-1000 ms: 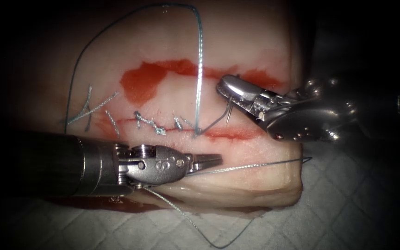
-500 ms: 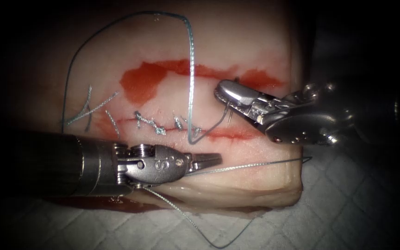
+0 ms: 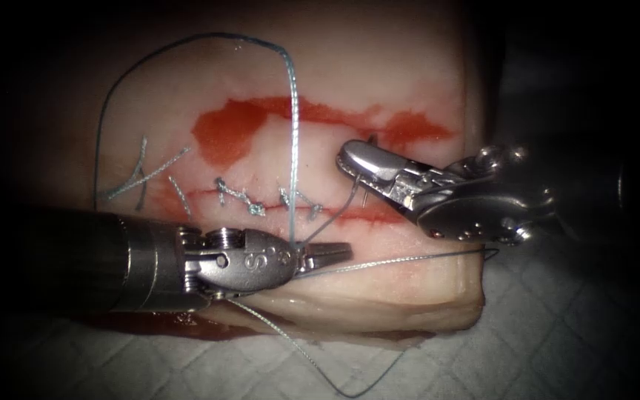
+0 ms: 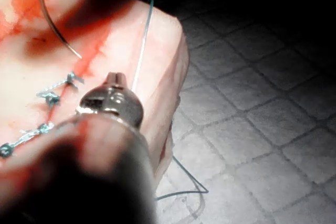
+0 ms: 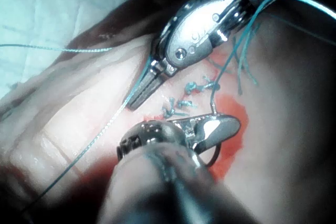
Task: Wound Closure
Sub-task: Insert the needle into the skin of the tissue, then push the needle through the top half of the tissue using the right tool
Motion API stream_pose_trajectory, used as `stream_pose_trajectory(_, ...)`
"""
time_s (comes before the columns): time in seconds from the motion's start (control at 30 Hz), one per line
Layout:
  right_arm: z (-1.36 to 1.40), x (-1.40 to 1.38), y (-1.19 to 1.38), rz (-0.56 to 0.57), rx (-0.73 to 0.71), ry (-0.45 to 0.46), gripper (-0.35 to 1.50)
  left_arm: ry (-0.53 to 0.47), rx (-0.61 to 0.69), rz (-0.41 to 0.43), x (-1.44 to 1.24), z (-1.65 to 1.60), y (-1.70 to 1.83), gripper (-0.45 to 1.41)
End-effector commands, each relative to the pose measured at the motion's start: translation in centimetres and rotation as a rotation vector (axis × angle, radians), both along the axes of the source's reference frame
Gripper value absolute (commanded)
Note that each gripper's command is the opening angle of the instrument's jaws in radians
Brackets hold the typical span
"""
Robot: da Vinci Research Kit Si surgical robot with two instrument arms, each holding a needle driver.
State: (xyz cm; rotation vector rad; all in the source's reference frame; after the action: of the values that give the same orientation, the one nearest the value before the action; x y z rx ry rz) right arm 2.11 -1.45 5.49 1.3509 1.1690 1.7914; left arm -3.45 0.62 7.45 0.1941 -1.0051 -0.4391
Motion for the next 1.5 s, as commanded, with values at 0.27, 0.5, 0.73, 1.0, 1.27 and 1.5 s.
stream_pose_trajectory(0.27, 0.11, 0.13, -0.02, -0.002, 0.025, -0.003, -0.35, 0.000, 0.004, -0.006, -0.07, 0.05, 0.00, -0.45)
stream_pose_trajectory(0.5, 0.10, 0.13, -0.01, -0.001, 0.027, -0.003, -0.35, -0.020, 0.022, -0.078, -0.12, -0.08, 0.13, -0.45)
stream_pose_trajectory(0.73, 0.08, 0.13, 0.01, 0.021, 0.073, 0.034, -0.35, 0.017, 0.032, -0.101, -0.13, 0.05, 0.07, -0.45)
stream_pose_trajectory(1.0, 0.02, 0.11, 0.06, 0.033, 0.134, 0.067, -0.35, 0.082, 0.085, -0.096, -0.09, 0.17, -0.02, -0.45)
stream_pose_trajectory(1.27, 0.03, 0.11, 0.06, 0.053, 0.221, 0.099, -0.35, 0.099, 0.086, -0.089, -0.08, 0.20, -0.06, -0.45)
stream_pose_trajectory(1.5, 0.04, 0.13, 0.05, 0.080, 0.259, 0.117, -0.35, 0.096, 0.088, -0.083, -0.08, 0.21, -0.07, -0.45)
